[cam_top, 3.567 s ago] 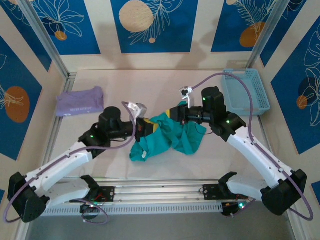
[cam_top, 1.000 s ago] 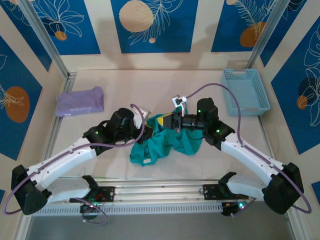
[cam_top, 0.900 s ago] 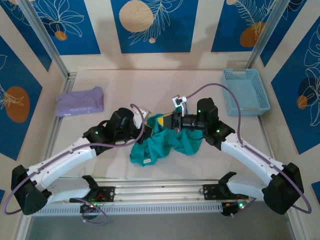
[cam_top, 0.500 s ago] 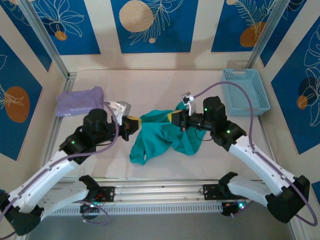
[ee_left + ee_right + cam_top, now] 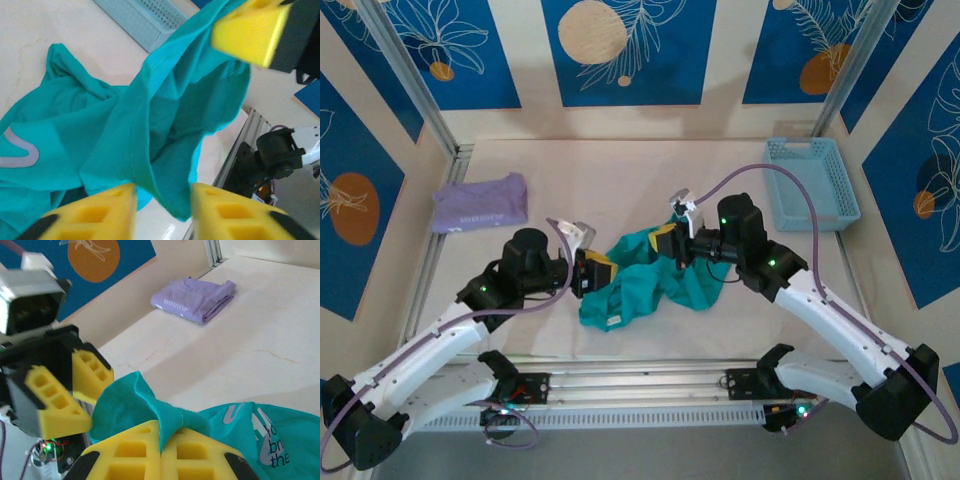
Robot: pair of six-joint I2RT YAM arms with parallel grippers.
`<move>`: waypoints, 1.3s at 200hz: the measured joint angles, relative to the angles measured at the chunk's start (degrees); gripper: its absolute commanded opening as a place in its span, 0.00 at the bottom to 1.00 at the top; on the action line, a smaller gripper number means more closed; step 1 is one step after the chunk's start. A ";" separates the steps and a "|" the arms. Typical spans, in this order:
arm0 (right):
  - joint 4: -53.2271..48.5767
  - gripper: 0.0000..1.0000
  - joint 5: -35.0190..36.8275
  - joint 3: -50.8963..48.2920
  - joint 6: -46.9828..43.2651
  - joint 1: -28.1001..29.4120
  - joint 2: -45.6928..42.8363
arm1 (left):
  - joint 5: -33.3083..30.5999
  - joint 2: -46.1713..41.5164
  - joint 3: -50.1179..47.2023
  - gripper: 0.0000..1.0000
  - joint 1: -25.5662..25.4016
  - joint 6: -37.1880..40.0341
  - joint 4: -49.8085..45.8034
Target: Fold the inside-out t-shirt
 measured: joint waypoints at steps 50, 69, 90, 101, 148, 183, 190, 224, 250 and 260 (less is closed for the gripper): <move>-0.09 0.00 -2.38 -0.70 -3.69 0.00 0.35 | -4.00 3.69 5.53 0.55 -0.37 4.26 -3.48; -0.11 0.00 -3.26 -0.70 -4.13 0.00 0.39 | -4.70 7.17 8.22 0.54 -1.03 6.21 -4.09; -0.17 0.00 -3.96 -0.70 -4.57 0.00 0.52 | -4.85 10.14 9.51 0.33 -1.62 7.76 -4.20; -0.44 0.00 -4.35 -0.70 -4.96 0.02 0.81 | -4.92 11.47 9.77 0.15 -1.77 7.76 -4.15; -7.37 0.02 2.23 -0.74 -9.33 4.24 1.97 | -8.85 11.93 6.60 0.00 -2.19 2.78 0.02; -10.62 0.08 5.64 -2.82 -10.10 9.35 2.43 | -12.41 3.87 -6.21 0.00 -6.78 -4.26 1.77; -10.56 0.09 5.64 -3.74 -10.08 10.21 2.84 | -13.64 1.64 -9.18 0.00 -8.02 -5.86 1.64; -9.05 0.25 3.48 -7.15 -9.11 14.99 9.90 | -19.76 -9.07 -21.00 0.17 -11.34 -13.92 0.15; -8.20 0.40 1.90 -7.15 -8.76 19.34 16.26 | -24.26 -14.21 -23.87 0.51 -11.61 -17.86 -3.65; -8.28 0.42 1.49 -7.13 -8.79 20.33 17.00 | -25.14 -16.02 -23.93 0.58 -11.65 -18.08 -4.74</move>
